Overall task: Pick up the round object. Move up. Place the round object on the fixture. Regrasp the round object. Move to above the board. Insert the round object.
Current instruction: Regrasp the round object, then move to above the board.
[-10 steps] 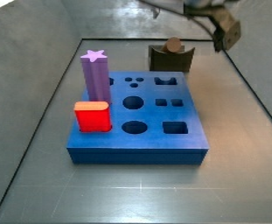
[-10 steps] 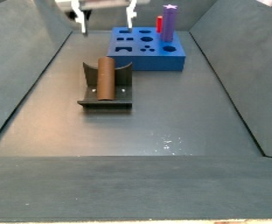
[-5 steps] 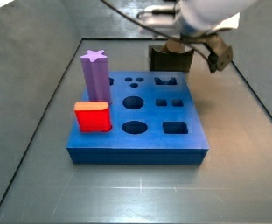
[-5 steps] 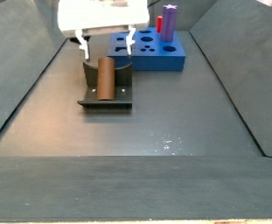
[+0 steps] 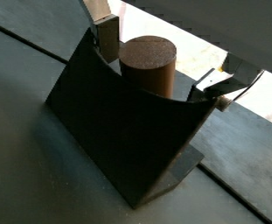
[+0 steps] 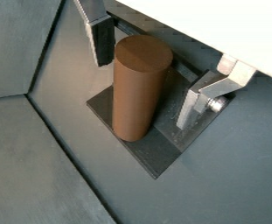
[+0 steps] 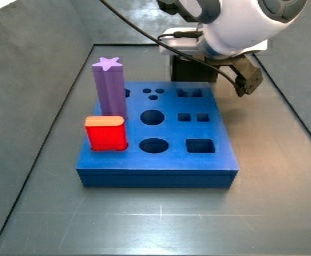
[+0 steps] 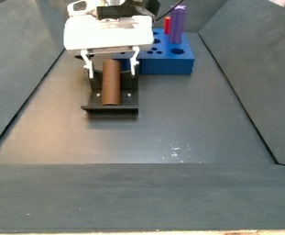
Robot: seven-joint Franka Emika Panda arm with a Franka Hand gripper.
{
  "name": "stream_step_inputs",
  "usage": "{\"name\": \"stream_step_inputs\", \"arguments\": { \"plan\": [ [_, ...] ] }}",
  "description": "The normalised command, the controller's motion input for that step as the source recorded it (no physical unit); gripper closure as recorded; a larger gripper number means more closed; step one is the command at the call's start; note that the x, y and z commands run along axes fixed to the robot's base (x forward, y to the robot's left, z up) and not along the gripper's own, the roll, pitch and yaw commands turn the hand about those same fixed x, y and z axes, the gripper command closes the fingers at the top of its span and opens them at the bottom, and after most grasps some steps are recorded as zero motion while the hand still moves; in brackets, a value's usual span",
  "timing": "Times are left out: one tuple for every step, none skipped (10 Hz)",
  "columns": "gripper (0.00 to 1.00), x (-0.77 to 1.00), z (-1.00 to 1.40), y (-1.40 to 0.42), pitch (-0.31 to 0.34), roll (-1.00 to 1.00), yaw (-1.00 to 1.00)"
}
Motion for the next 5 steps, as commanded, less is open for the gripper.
{"name": "stream_step_inputs", "arguments": {
  "plan": [
    [1.00,0.00,-0.83,0.00,0.000,0.00,0.00],
    [1.00,-0.25,1.00,-0.12,-0.147,0.16,-0.44],
    [1.00,-0.25,1.00,-0.12,-0.143,0.15,-0.44],
    [1.00,-0.25,1.00,-0.11,-0.093,0.11,-0.40],
    [1.00,-0.24,1.00,-0.09,0.018,0.03,-0.32]
  ]
}}
